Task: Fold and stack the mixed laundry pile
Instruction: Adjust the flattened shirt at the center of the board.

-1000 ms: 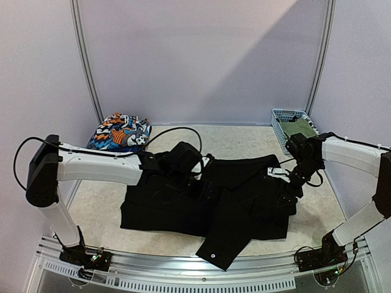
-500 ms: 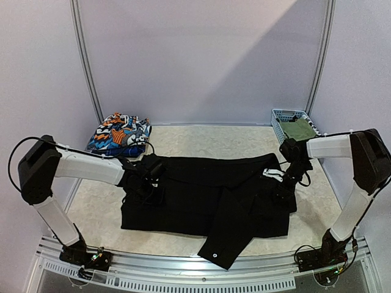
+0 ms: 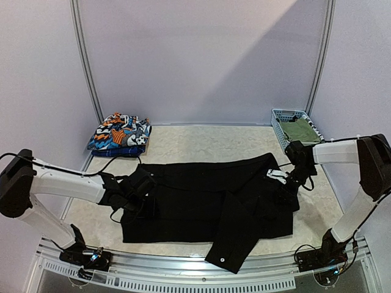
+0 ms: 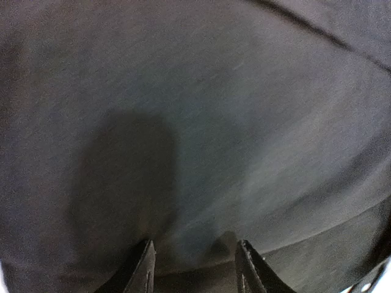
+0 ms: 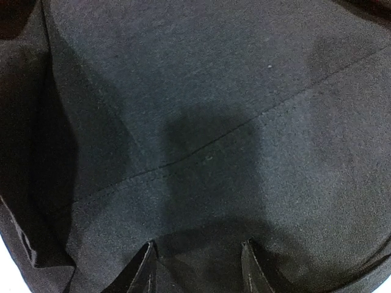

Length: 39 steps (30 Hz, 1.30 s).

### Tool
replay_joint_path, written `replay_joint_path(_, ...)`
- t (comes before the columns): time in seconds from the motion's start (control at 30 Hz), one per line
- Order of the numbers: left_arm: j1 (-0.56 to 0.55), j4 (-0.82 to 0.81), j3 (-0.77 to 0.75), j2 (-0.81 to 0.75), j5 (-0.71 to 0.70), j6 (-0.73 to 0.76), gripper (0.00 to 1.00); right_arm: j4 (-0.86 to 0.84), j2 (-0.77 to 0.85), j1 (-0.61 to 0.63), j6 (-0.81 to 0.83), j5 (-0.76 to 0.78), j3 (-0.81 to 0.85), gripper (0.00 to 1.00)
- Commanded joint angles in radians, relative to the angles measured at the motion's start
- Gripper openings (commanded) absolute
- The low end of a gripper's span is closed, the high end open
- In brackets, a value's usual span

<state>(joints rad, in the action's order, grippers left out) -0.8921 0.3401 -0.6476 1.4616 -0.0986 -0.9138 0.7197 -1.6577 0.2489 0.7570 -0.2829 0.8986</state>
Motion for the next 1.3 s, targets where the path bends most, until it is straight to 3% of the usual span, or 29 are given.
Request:
replay_joint_path(0.0, -0.015, 0.178, -0.041, -0.049, -0.101, 0.025, 0.48, 0.208, 0.019, 0.0, -0.002, 0.049, -0.037, 0.47)
replay_joint_path(0.1, 0.014, 0.27, -0.198, -0.053, -0.178, 0.161, 0.51, 0.316, 0.085, -0.002, -0.001, 0.01, 0.118, 0.48)
replay_joint_path(0.23, 0.139, 0.381, -0.413, 0.017, -0.121, 0.326, 0.55, 0.383, 0.08, -0.009, 0.018, 0.01, 0.413, 0.51)
replay_joint_path(0.4, 0.278, 0.471, -0.62, 0.139, -0.041, 0.473, 0.6, 0.376, -0.091, -0.028, 0.026, -0.005, 0.665, 0.54)
replay_joint_path(0.6, 0.437, 0.461, -0.71, 0.265, 0.088, 0.5, 0.61, 0.429, -0.36, -0.025, 0.0, -0.109, 0.934, 0.63)
replay_joint_path(0.7, 0.478, 0.437, -0.721, 0.318, 0.196, 0.493, 0.6, 0.414, -0.448, -0.016, 0.001, -0.089, 0.961, 0.66)
replay_joint_path(0.97, 0.515, 0.38, -0.729, 0.428, 0.284, 0.479, 0.57, 0.383, -0.526, 0.013, 0.053, -0.021, 0.95, 0.67)
replay_joint_path(1.27, 0.561, 0.422, -0.869, 0.565, 0.238, 0.561, 0.56, 0.416, -0.653, 0.025, 0.09, -0.026, 1.074, 0.68)
